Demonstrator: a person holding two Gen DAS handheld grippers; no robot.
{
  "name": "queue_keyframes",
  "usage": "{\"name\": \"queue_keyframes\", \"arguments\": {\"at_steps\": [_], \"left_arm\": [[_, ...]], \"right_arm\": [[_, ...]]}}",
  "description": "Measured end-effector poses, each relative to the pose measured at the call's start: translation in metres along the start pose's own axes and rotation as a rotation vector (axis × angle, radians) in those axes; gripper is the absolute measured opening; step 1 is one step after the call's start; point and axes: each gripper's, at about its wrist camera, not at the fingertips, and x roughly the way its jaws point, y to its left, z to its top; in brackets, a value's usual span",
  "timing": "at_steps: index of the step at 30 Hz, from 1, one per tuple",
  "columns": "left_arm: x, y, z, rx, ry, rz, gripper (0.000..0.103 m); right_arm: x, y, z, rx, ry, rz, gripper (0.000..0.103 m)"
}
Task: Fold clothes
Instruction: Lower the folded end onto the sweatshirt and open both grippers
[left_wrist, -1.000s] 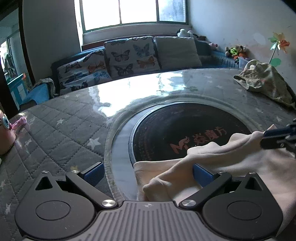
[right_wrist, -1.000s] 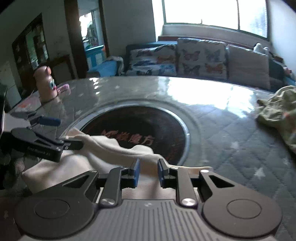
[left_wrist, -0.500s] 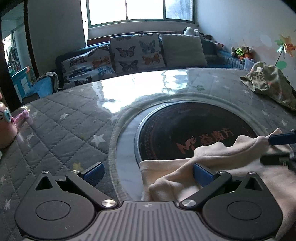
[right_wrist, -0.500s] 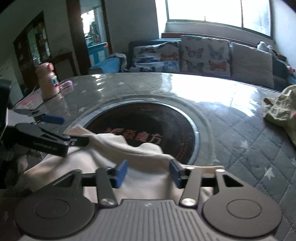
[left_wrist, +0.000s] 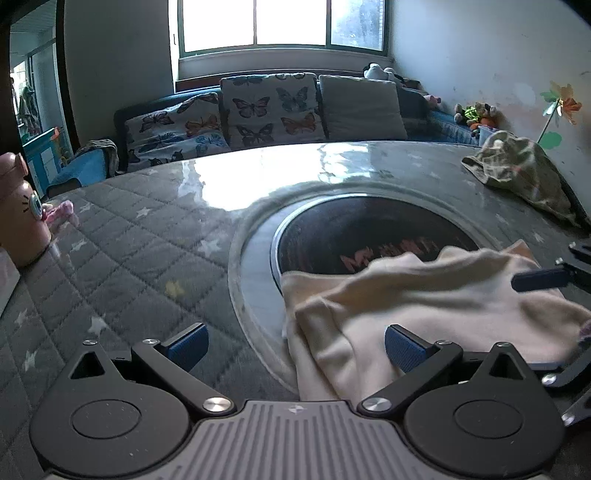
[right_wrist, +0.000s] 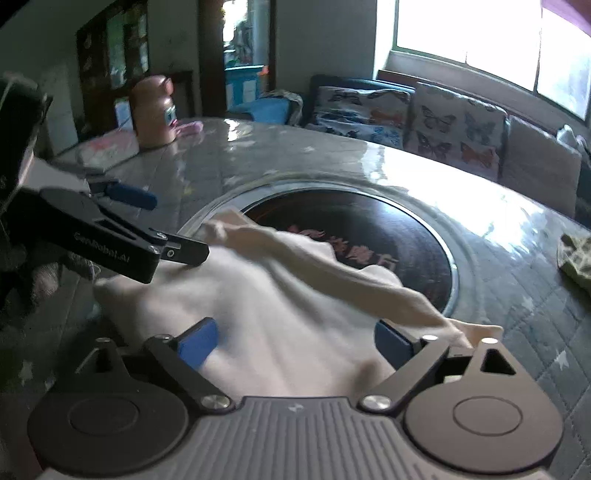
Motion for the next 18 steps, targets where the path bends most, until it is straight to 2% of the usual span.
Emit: {"name": "queue_keyframes", "arguments": {"at_steps": [4,6,9,18], "left_arm": [[-0.010,-0.002,-0.014,0.006,-0.004,-0.001,0.103],[-0.014,-0.002,-0.019,0.007,-0.007,0.004,0.103],[-0.016,-0.001,-0.025,-0.001,-0.010,0.009,0.103],[-0.019,0.003,-0.029,-0.025,-0.014,0.012,0.103]], "right_arm": [[-0.005,0.016,-0.002,-0.043,-0.021,-0.022,0.098],[-0.008,0.020,-0.004,-0.059,-0.034,-0.016,0.103],[-0.005,0.026,-0.008,-0.078,-0.022,-0.011,0.103],[-0.028,0.018,-0.012,-0.032,-0.067,-0.052,0.103]]}}
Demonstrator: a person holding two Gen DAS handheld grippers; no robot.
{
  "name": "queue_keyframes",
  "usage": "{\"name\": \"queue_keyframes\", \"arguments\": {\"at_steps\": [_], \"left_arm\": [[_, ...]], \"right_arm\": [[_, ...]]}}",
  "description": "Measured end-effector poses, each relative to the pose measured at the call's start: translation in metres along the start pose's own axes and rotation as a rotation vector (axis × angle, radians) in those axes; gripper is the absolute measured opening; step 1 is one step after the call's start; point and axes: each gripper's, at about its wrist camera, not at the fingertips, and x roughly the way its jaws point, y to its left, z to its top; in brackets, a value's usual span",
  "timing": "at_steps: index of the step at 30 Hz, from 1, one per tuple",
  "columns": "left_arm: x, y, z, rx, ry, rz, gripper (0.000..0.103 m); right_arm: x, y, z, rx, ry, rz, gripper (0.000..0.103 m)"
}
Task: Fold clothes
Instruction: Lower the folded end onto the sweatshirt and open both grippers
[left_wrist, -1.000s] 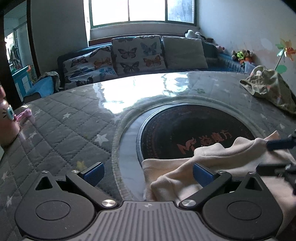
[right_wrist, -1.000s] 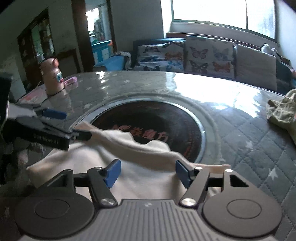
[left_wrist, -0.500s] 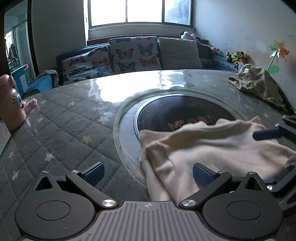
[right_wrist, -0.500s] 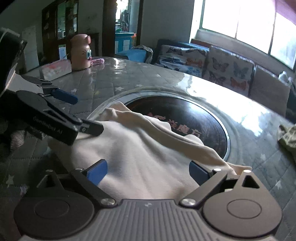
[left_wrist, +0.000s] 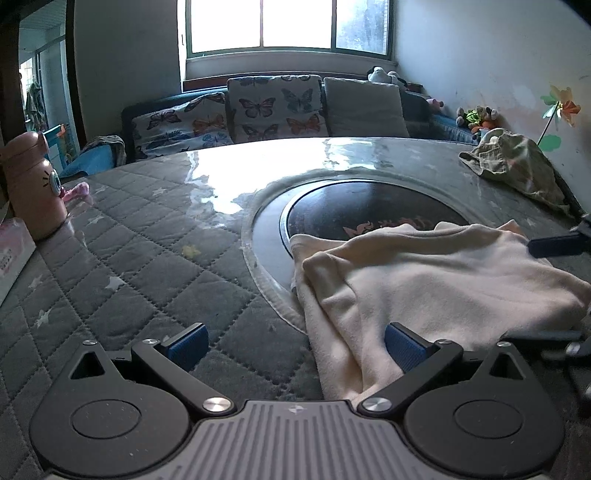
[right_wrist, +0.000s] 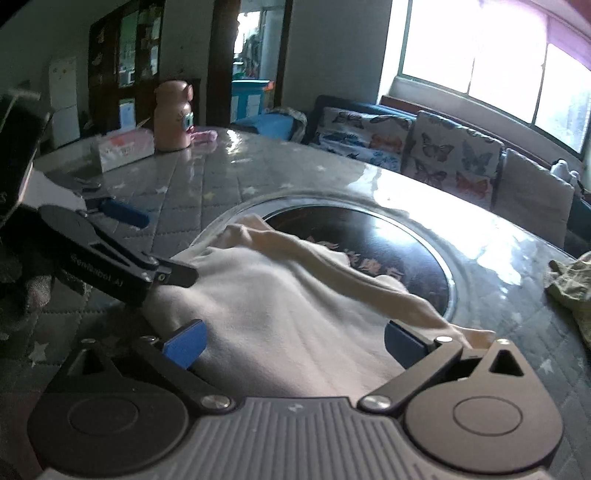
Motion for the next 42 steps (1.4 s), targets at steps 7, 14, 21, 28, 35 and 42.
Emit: {"name": "queue_keyframes", "arguments": {"at_steps": [7,14,21,28,35,42], "left_arm": [[0.000,0.000,0.000,0.001,-0.001,0.002,0.103],[-0.010,-0.010,0.010,0.011,-0.036,-0.027,0.103],[0.003,-0.021,0.002,0.051,0.005,-0.032,0.103],[0.004,-0.019,0.000,0.043,0.007,-0.037,0.103],[0.004,-0.018,0.000,0.044,0.013,-0.041,0.103],[0.005,-0.018,0.001,0.040,0.016,-0.045,0.103]], "right_arm": [[0.002,-0.020,-0.013,0.055,0.055,-0.041,0.103],[-0.013,-0.037,-0.013,0.087,0.019,-0.118,0.103],[-0.009,-0.046,-0.032,0.102,0.067,-0.144,0.103],[-0.026,-0.066,-0.034,0.147,0.050,-0.175,0.103],[-0.032,-0.084,-0.044,0.200,0.084,-0.182,0.103],[-0.039,-0.096,-0.051,0.166,0.094,-0.244,0.103]]}}
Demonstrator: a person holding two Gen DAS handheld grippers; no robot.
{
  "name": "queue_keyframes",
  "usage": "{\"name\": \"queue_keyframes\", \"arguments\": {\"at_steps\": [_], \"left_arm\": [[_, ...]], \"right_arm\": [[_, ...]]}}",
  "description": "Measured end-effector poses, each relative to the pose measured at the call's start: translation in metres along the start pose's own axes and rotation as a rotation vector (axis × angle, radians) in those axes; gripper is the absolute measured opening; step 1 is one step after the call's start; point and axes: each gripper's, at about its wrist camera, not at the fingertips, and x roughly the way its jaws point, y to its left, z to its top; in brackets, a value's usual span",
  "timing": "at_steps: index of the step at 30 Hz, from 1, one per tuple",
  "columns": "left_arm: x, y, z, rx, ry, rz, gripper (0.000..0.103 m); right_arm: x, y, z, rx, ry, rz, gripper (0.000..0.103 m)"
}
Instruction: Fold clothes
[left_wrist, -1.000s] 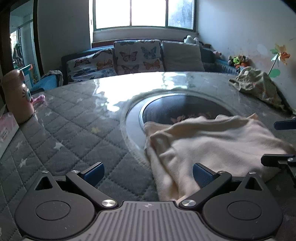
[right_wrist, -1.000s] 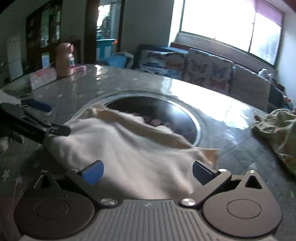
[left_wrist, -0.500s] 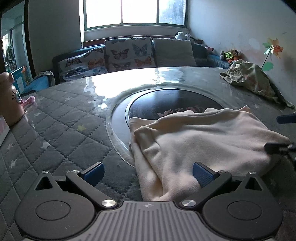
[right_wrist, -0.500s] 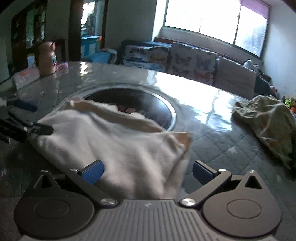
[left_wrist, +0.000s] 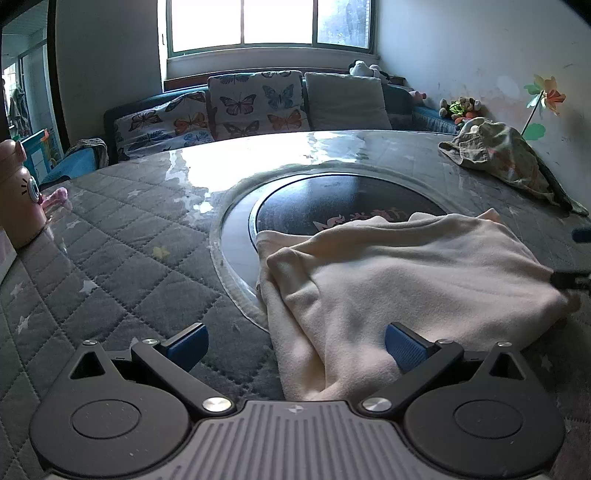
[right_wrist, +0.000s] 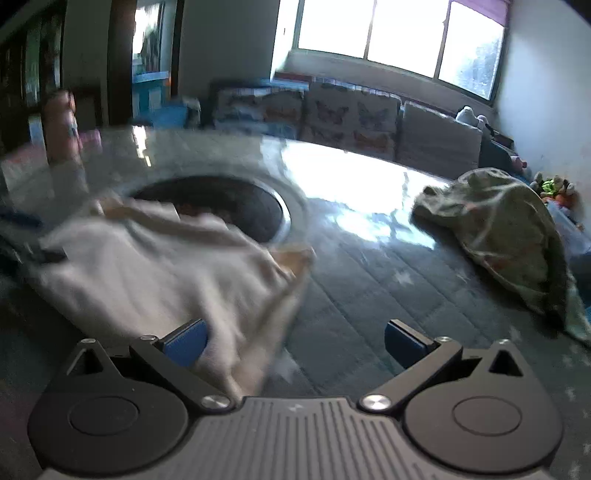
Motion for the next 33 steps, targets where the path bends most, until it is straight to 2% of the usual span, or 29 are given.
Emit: {"name": "queue_keyframes", "arguments": {"at_steps": [3,11,16,21,25,33], "left_arm": [[0.000,0.001,0.001,-0.003,0.005,-0.002,0.103],[-0.002,-0.002,0.007,0.015,-0.002,0.015,0.103],[0.000,0.004,0.006,-0.002,0.008,0.019,0.103],[0.002,0.006,0.013,-0.012,-0.005,0.038,0.103],[0.011,0.006,0.025,-0.026,-0.007,0.055,0.103],[0.034,0.011,0.037,-0.019,0.017,0.106,0.103]], "right_arm": [[-0.002,-0.007,0.000,0.028,0.006,0.005,0.103],[0.006,0.001,0.021,0.020,-0.053,0.028,0.103],[0.029,0.002,0.017,0.014,-0.002,0.027,0.103],[0.022,-0.001,0.026,0.018,-0.027,0.023,0.103],[0.033,0.001,0.039,0.025,-0.039,0.029,0.103],[0.060,0.000,0.040,0.038,0.003,0.025,0.103]]}}
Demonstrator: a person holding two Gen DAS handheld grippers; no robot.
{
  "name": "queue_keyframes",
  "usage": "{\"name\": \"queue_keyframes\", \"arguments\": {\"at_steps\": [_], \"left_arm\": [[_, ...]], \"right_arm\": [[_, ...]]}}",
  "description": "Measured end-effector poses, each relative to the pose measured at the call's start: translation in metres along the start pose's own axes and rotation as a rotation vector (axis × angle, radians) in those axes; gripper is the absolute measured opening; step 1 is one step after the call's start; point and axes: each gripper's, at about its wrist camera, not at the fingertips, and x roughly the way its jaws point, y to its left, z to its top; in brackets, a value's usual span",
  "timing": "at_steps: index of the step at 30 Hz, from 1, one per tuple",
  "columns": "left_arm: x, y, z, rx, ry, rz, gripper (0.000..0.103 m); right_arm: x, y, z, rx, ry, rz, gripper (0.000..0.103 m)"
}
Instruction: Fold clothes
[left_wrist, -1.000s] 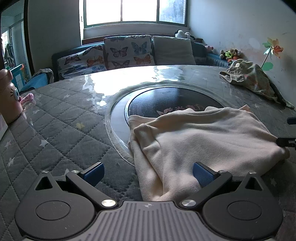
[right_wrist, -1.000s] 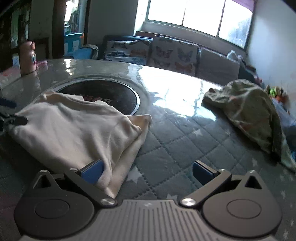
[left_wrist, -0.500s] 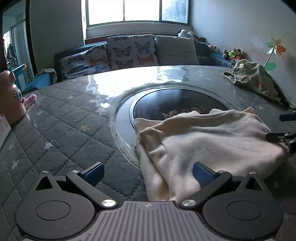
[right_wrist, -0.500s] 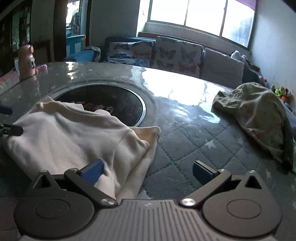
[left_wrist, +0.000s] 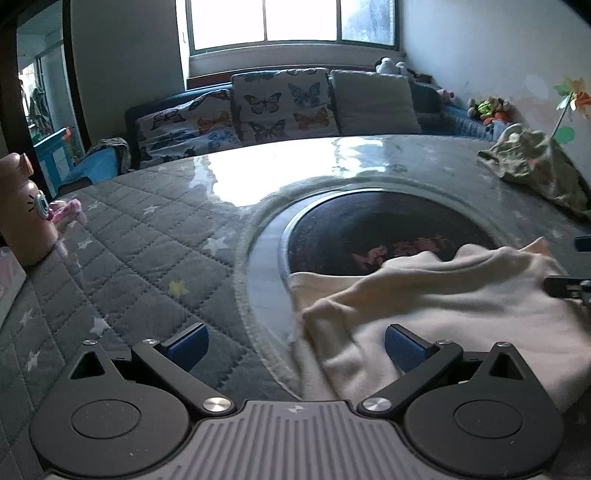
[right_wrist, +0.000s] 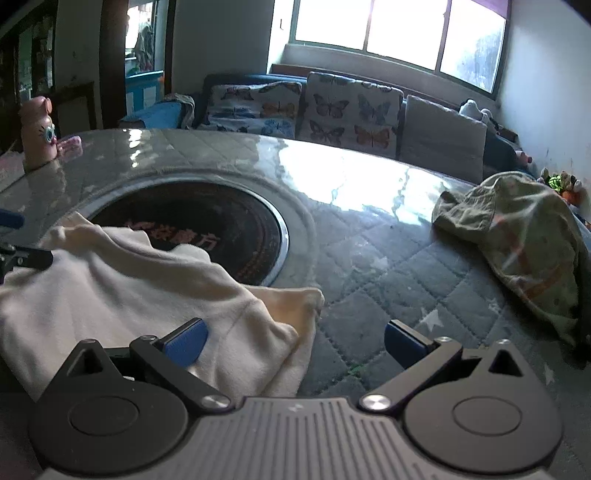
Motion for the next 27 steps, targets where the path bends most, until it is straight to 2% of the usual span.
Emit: {"name": "queue_keyframes", "arguments": {"at_steps": [10,18,27], "left_arm": [[0.013,0.010,0.008,0.009,0.014,0.030,0.103],[0.017,0.005,0.024,0.032,-0.020,0.002,0.103],[0.041,0.007,0.023,0.014,0.033,0.009,0.103]], "right_arm": [[0.007,-0.001,0.007,-0.006,0.008,-0.004,0.103],[0.009,-0.004,0.012,0.014,-0.005,-0.009,0.103],[0.020,-0.012,0.012,0.053,0.016,-0.021,0.103]]}}
